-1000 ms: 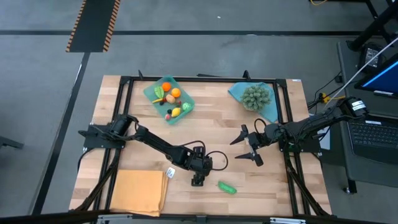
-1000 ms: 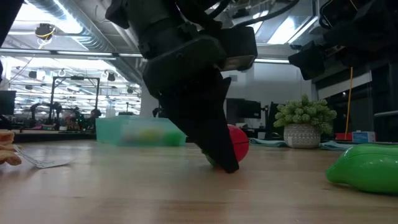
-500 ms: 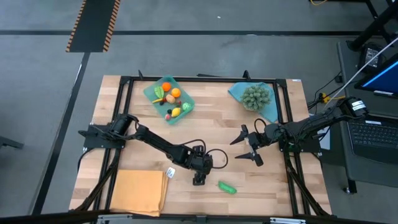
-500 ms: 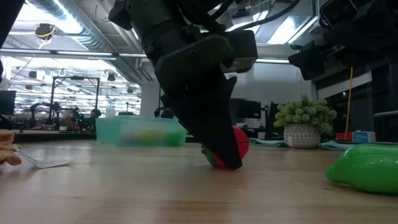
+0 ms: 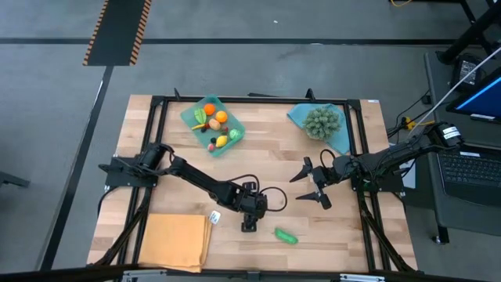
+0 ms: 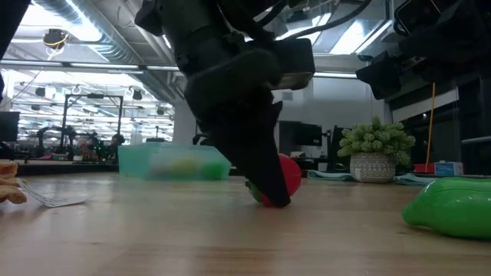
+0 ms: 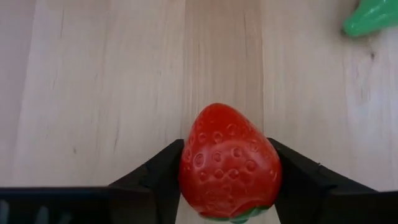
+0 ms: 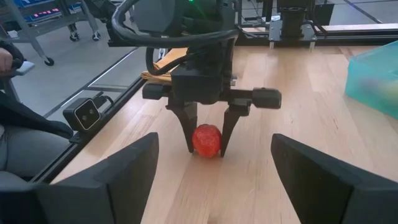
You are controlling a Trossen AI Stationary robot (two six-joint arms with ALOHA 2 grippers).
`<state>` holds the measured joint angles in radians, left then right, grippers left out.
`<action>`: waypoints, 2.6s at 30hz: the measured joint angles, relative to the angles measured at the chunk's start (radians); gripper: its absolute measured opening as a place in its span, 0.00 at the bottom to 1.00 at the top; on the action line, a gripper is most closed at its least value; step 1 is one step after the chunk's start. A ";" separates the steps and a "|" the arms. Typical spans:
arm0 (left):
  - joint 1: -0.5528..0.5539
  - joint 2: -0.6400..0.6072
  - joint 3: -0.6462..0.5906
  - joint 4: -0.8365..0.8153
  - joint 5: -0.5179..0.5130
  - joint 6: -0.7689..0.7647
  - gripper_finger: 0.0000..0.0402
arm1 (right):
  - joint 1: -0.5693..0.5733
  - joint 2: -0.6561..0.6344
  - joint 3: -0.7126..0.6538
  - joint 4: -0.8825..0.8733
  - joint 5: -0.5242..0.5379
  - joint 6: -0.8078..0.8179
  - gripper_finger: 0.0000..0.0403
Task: Pick and placing Produce into tupperware
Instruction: Put the red strawberry into the blue bin
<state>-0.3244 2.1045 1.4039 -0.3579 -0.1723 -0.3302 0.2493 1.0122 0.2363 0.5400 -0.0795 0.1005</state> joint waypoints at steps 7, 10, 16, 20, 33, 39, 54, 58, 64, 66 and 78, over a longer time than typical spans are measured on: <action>0.000 -0.076 0.000 -0.054 0.000 0.070 0.47 | 0.000 0.000 0.000 -0.004 0.000 0.000 0.77; 0.002 -0.129 0.000 -0.110 -0.002 0.105 0.47 | 0.000 0.000 0.000 -0.004 0.000 0.000 0.77; 0.015 -0.244 0.000 -0.210 -0.060 0.179 0.47 | 0.000 0.000 0.000 -0.006 0.000 0.001 0.77; 0.030 -0.348 0.000 -0.307 -0.093 0.185 0.47 | 0.001 0.000 0.000 -0.012 0.000 0.004 0.77; 0.066 -0.794 -0.324 -0.084 -0.232 0.235 0.47 | 0.029 0.000 0.000 -0.015 0.000 -0.001 0.77; 0.093 -0.942 -0.573 0.158 -0.169 0.236 0.47 | 0.029 0.000 0.000 -0.004 0.001 -0.028 0.77; 0.195 -1.106 -0.902 0.440 -0.129 0.228 0.47 | 0.029 0.000 0.000 0.026 0.104 -0.034 0.77; 0.273 -1.149 -0.904 0.358 -0.188 0.180 0.47 | 0.029 0.000 0.000 0.026 0.124 -0.033 0.77; 0.413 -1.202 -0.905 0.212 -0.210 0.123 0.47 | 0.028 0.000 0.000 0.026 0.153 -0.038 0.77; 0.458 -1.213 -0.905 0.198 -0.210 0.122 0.47 | 0.028 0.000 0.000 0.026 0.188 -0.048 0.77; 0.718 -1.221 -0.850 -0.019 -0.126 0.129 0.47 | 0.015 0.000 0.000 0.026 0.273 -0.106 0.77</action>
<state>0.3938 0.8831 0.5536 -0.3768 -0.2981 -0.2011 0.2645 1.0119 0.2363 0.5663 0.1934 -0.0052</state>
